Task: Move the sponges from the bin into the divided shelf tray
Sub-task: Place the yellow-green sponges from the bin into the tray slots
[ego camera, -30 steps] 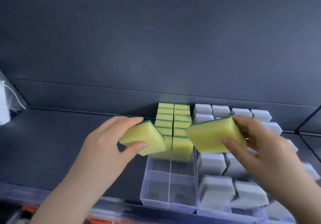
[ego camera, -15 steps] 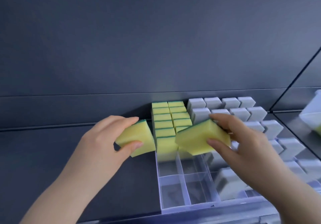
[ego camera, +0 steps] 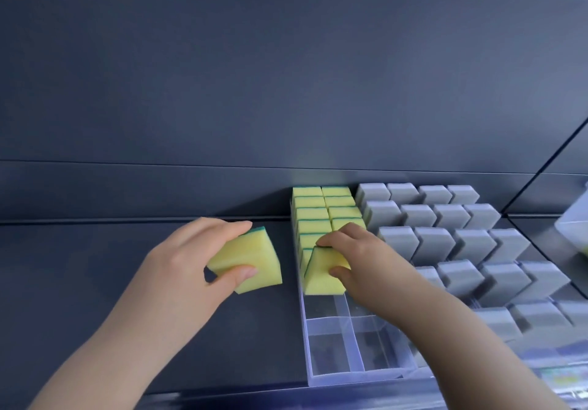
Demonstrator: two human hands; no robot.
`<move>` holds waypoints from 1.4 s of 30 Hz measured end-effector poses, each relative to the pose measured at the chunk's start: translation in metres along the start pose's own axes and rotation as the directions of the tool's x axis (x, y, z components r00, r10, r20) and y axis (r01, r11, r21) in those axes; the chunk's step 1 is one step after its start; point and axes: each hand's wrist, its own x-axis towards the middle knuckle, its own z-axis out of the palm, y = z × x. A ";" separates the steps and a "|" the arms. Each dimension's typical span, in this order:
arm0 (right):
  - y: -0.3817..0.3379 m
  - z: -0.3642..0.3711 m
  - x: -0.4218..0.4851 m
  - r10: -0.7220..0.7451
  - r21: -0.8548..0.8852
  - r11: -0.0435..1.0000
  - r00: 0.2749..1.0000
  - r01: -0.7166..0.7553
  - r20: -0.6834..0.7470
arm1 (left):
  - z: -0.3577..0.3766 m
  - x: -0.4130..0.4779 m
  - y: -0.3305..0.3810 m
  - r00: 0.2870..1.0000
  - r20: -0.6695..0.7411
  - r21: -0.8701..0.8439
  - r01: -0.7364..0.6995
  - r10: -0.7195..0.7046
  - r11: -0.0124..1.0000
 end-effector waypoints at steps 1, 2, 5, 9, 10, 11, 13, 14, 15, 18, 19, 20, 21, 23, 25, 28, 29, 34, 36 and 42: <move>0.000 0.004 0.002 -0.003 -0.010 1.000 1.000 0.003 0.017 | 0.000 -0.001 -0.001 1.000 -0.005 -0.002 0.003 -0.003 1.000; -0.001 0.007 0.004 -0.002 -0.022 1.000 0.999 0.003 0.038 | 0.000 -0.003 -0.001 1.000 -0.011 -0.005 0.009 -0.009 1.000; 0.002 0.018 0.007 0.000 -0.108 0.994 0.997 0.008 0.079 | 0.000 -0.006 -0.002 0.999 -0.035 -0.014 0.014 -0.014 1.000; 0.006 0.033 0.005 -0.093 -0.268 0.959 0.996 0.089 -0.002 | -0.002 -0.009 -0.002 0.998 -0.058 -0.012 0.008 -0.008 1.000; 0.007 0.037 0.004 -0.125 -0.308 0.945 0.992 0.114 -0.018 | -0.002 -0.011 -0.002 0.998 -0.064 -0.013 0.012 -0.012 1.000; 0.008 0.039 0.004 -0.138 -0.351 0.928 0.990 0.120 -0.026 | -0.001 -0.012 -0.003 0.998 -0.069 -0.012 0.014 -0.015 1.000; 0.008 0.041 0.001 -0.143 -0.411 0.904 0.989 0.115 -0.037 | -0.001 -0.014 -0.003 0.998 -0.065 -0.007 0.019 -0.020 1.000; 0.007 0.042 0.000 -0.150 -0.422 0.899 0.988 0.117 -0.046 | 0.000 -0.015 -0.003 0.998 -0.059 -0.005 0.021 -0.021 1.000; 0.007 0.043 -0.003 -0.154 -0.423 0.898 0.987 0.120 -0.047 | 0.000 -0.016 -0.002 0.998 -0.054 -0.002 0.019 -0.019 1.000; 0.008 0.045 -0.008 -0.127 -0.409 0.908 0.990 0.091 -0.061 | 0.004 -0.019 -0.002 0.999 -0.043 -0.002 0.019 -0.019 1.000; 0.009 0.045 -0.009 -0.117 -0.392 0.916 0.991 0.080 -0.070 | 0.005 -0.019 -0.002 0.999 -0.036 0.000 0.015 -0.015 1.000; 0.010 0.044 -0.009 -0.108 -0.368 0.927 0.991 0.070 -0.084 | 0.007 -0.019 -0.001 1.000 -0.030 0.004 0.006 -0.006 1.000; 0.011 0.042 -0.010 -0.098 -0.335 0.940 0.990 0.060 -0.098 | 0.009 -0.019 0.000 1.000 -0.024 0.006 -0.003 0.003 1.000; 0.016 0.038 -0.014 -0.070 -0.244 0.969 0.990 0.039 -0.121 | 0.014 -0.018 0.003 1.000 -0.005 -0.005 -0.001 0.001 1.000; 0.018 0.033 -0.022 -0.022 -0.137 0.991 0.989 0.002 -0.147 | 0.022 -0.015 0.008 1.000 0.026 -0.027 -0.007 0.007 1.000; 0.019 0.021 -0.034 0.044 -0.042 0.998 0.980 -0.053 -0.194 | 0.039 -0.008 0.019 0.994 0.088 -0.067 -0.063 0.069 0.996; 0.019 0.017 -0.037 0.055 -0.032 0.998 0.980 -0.063 -0.189 | 0.045 -0.005 0.022 0.990 0.113 -0.083 -0.078 0.087 0.993; 0.022 0.006 -0.048 0.071 -0.061 0.995 0.990 -0.079 -0.119 | 0.087 0.003 0.028 0.972 0.132 -0.020 -0.195 0.196 0.981; 0.022 0.005 -0.051 0.078 -0.074 0.994 0.994 -0.084 -0.076 | 0.101 0.003 0.029 0.968 0.092 0.024 -0.235 0.232 0.972; 0.021 0.006 -0.055 0.049 -0.053 0.997 0.999 -0.049 0.008 | 0.114 -0.003 0.026 0.972 0.097 0.028 -0.216 0.212 0.976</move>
